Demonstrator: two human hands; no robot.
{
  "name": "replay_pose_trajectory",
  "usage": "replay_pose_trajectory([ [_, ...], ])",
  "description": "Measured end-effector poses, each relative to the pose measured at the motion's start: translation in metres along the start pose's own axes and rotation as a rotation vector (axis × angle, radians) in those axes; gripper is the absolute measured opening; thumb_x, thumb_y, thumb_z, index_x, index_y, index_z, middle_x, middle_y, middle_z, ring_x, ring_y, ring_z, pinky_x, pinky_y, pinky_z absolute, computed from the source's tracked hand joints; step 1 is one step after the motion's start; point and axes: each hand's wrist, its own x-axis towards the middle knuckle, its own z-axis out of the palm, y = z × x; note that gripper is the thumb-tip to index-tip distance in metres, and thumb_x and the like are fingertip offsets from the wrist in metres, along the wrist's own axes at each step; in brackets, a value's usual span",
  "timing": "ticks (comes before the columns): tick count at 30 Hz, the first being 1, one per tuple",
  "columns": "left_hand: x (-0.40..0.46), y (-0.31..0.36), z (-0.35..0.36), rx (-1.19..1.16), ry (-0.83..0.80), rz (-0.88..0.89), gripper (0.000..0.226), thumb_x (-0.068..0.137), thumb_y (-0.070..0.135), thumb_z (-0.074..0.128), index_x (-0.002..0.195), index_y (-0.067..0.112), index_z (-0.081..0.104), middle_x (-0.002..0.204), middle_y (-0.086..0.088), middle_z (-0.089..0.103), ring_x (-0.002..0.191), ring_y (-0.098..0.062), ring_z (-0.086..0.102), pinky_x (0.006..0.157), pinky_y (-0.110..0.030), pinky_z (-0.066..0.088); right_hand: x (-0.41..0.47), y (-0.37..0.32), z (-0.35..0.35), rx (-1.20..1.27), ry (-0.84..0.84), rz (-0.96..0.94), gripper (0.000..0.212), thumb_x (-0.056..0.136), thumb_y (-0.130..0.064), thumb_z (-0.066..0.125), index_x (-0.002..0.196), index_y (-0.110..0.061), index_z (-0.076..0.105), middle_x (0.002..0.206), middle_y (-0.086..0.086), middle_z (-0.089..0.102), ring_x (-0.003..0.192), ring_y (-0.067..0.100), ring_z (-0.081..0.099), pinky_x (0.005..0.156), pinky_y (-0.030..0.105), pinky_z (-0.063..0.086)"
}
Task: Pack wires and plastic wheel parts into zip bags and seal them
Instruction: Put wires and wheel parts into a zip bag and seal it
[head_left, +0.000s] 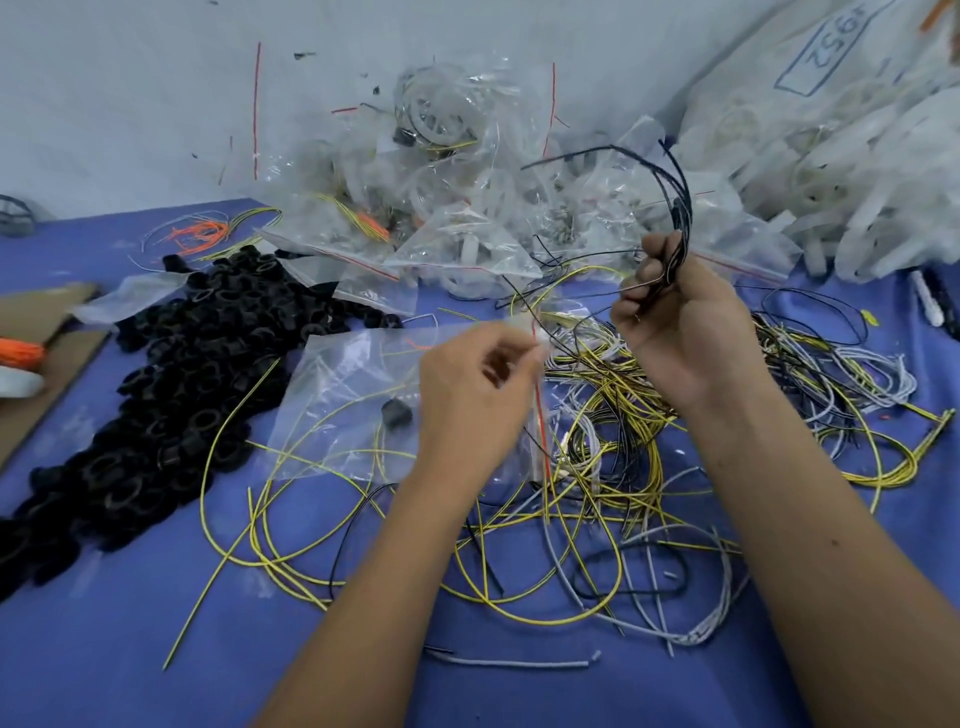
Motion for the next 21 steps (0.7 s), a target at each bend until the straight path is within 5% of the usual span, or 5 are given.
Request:
replay_pose_trajectory([
  [3, -0.004, 0.002, 0.008, 0.055, -0.248, 0.159, 0.025, 0.098, 0.029, 0.060, 0.093, 0.016, 0.080, 0.081, 0.006, 0.074, 0.080, -0.009, 0.061, 0.074, -0.027, 0.047, -0.001, 0.001, 0.000, -0.025, -0.063, 0.002, 0.019, 0.083, -0.027, 0.061, 0.093, -0.011, 0.064, 0.066, -0.005, 0.055, 0.059, 0.009, 0.046, 0.057, 0.021, 0.038],
  [8, -0.003, -0.010, 0.004, -0.145, -0.121, -0.218, 0.025, 0.105, 0.010, 0.045, 0.109, 0.022, 0.067, 0.088, 0.003, 0.074, 0.073, -0.017, 0.066, 0.063, -0.029, 0.054, -0.007, 0.003, 0.007, 0.077, -0.124, 0.071, 0.017, 0.090, -0.030, 0.056, 0.091, -0.014, 0.063, 0.066, -0.007, 0.051, 0.062, 0.009, 0.044, 0.058, 0.020, 0.037],
  [11, 0.006, -0.027, -0.008, 0.188, -0.112, -0.340, 0.010, 0.097, 0.012, 0.060, 0.103, 0.016, 0.067, 0.095, -0.001, 0.072, 0.090, -0.021, 0.068, 0.082, -0.035, 0.053, -0.011, 0.006, 0.014, 0.083, -0.140, 0.120, 0.021, 0.099, -0.028, 0.049, 0.090, -0.014, 0.062, 0.064, -0.007, 0.050, 0.061, 0.009, 0.044, 0.058, 0.019, 0.038],
  [17, 0.010, -0.031, -0.023, 0.553, -0.016, -0.401, 0.057, 0.083, 0.065, 0.067, 0.097, 0.011, 0.062, 0.099, -0.011, 0.067, 0.099, -0.034, 0.061, 0.090, -0.047, 0.049, -0.016, 0.017, 0.017, -0.407, -0.082, 0.020, 0.015, 0.096, -0.017, 0.059, 0.095, -0.009, 0.072, 0.069, 0.001, 0.058, 0.057, 0.009, 0.051, 0.059, 0.021, 0.040],
  [21, 0.008, -0.027, -0.021, 0.477, 0.015, -0.391, 0.032, 0.087, 0.041, 0.071, 0.097, 0.012, 0.062, 0.098, -0.006, 0.067, 0.098, -0.030, 0.062, 0.088, -0.044, 0.049, -0.016, 0.030, 0.017, -0.751, -0.019, -0.109, 0.010, 0.100, -0.010, 0.062, 0.101, -0.013, 0.071, 0.069, -0.003, 0.059, 0.056, 0.008, 0.052, 0.053, 0.020, 0.046],
])
